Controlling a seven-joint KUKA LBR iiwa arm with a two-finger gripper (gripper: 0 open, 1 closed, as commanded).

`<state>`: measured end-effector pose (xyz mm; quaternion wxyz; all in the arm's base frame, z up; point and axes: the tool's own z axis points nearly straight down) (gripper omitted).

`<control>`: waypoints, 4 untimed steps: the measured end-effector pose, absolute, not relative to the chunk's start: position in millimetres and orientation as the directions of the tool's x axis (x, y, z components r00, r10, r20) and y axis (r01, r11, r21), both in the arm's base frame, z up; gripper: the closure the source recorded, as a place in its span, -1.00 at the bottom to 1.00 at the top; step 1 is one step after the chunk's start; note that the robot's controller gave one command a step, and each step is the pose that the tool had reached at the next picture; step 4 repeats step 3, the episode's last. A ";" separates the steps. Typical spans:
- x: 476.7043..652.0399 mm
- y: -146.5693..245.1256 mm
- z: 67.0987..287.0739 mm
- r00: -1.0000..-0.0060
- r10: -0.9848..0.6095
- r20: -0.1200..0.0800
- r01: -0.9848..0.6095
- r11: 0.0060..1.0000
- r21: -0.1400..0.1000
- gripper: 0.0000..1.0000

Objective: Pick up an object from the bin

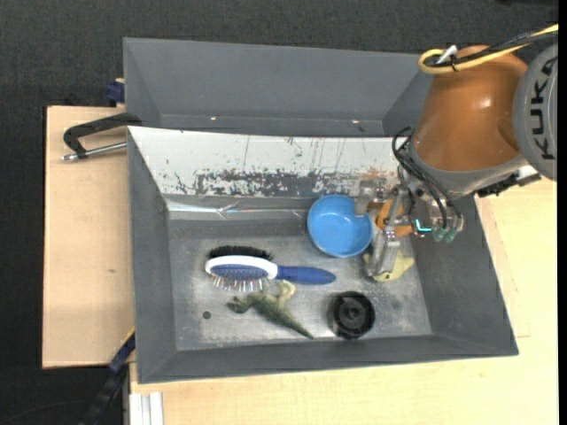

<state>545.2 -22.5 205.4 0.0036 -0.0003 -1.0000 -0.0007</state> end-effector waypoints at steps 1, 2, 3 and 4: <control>587.4 -20.7 66.7 -1.000 0.026 0.004 0.026 1.000 0.002 -1.00; 587.9 -21.4 71.2 -1.000 0.026 0.000 0.026 1.000 0.000 1.00; 591.2 -21.9 243.3 -0.986 -0.167 -0.016 -0.167 0.986 -0.003 1.00; 591.2 -21.9 243.3 -0.986 -0.167 -0.016 -0.167 0.986 -0.003 1.00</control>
Offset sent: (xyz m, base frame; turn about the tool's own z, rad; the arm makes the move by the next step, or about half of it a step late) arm 0.0419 0.0009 -0.1354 0.0258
